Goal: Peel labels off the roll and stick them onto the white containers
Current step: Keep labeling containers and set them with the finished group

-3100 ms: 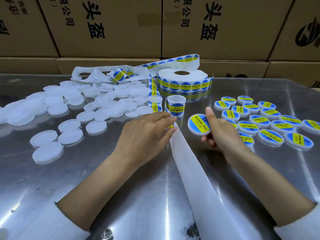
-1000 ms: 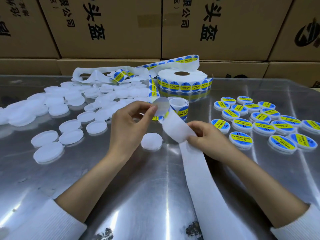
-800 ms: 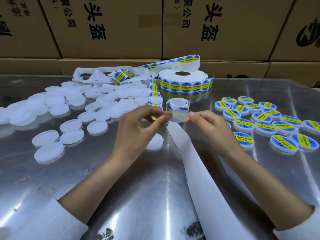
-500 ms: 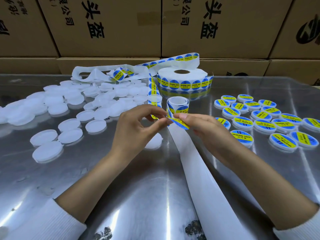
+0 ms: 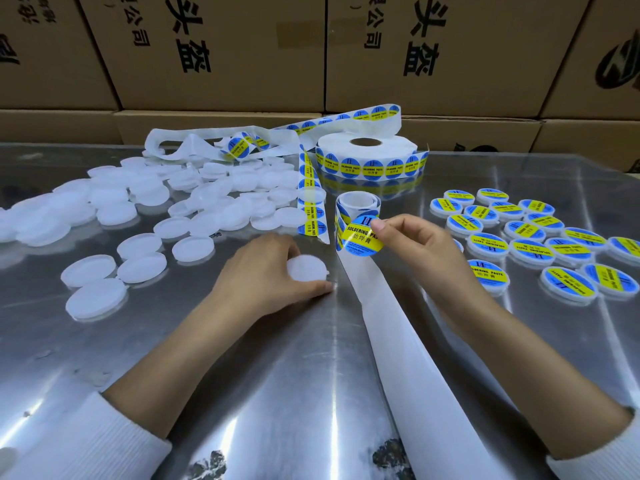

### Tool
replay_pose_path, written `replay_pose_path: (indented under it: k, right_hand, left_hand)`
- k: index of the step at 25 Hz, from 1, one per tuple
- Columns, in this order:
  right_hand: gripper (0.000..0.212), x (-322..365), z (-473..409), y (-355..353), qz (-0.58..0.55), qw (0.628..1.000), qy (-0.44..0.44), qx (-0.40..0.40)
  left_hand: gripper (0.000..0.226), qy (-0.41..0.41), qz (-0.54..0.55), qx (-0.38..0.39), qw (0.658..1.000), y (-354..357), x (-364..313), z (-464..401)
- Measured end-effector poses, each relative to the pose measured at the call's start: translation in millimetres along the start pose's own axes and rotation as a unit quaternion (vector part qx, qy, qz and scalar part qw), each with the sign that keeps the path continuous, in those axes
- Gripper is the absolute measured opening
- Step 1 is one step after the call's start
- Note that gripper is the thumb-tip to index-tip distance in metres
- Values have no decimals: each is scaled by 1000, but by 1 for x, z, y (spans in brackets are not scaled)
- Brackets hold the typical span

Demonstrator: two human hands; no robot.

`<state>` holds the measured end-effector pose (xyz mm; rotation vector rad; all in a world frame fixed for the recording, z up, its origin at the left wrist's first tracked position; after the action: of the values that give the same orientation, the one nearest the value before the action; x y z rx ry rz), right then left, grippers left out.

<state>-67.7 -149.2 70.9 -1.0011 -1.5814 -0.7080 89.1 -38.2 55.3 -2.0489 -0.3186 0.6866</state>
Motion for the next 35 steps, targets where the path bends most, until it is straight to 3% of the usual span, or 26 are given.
replay_pose_path:
  k: [4, 7, 15, 30, 35]
  right_hand:
    - [15, 5, 1, 4, 0, 999, -32, 5]
    - [16, 6, 3, 12, -29, 998, -39, 27]
    - [13, 8, 8, 23, -51, 995, -45, 74]
    - [20, 3, 6, 21, -29, 998, -37, 49]
    - [20, 1, 6, 21, 32, 996, -60, 59]
  left_hand:
    - [59, 82, 145, -128, 978, -32, -33, 4]
    - [58, 103, 181, -173, 963, -45, -47, 12]
    - [54, 151, 169, -197, 954, -55, -65, 22]
    - [53, 175, 128, -218, 952, -65, -75, 29]
    - [52, 186, 110, -231, 949, -67, -76, 30]
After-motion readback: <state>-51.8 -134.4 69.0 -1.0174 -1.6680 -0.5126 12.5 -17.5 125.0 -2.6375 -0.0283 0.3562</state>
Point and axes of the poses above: each hand's wrist, its own z-axis away from the middle knuckle, its own y-axis out of the palm, x = y × z, the point moved 10 cm from there along -z, towards the middle knuckle, and after that the axes turned 12 degrees about -x, right-handed, at the moved point
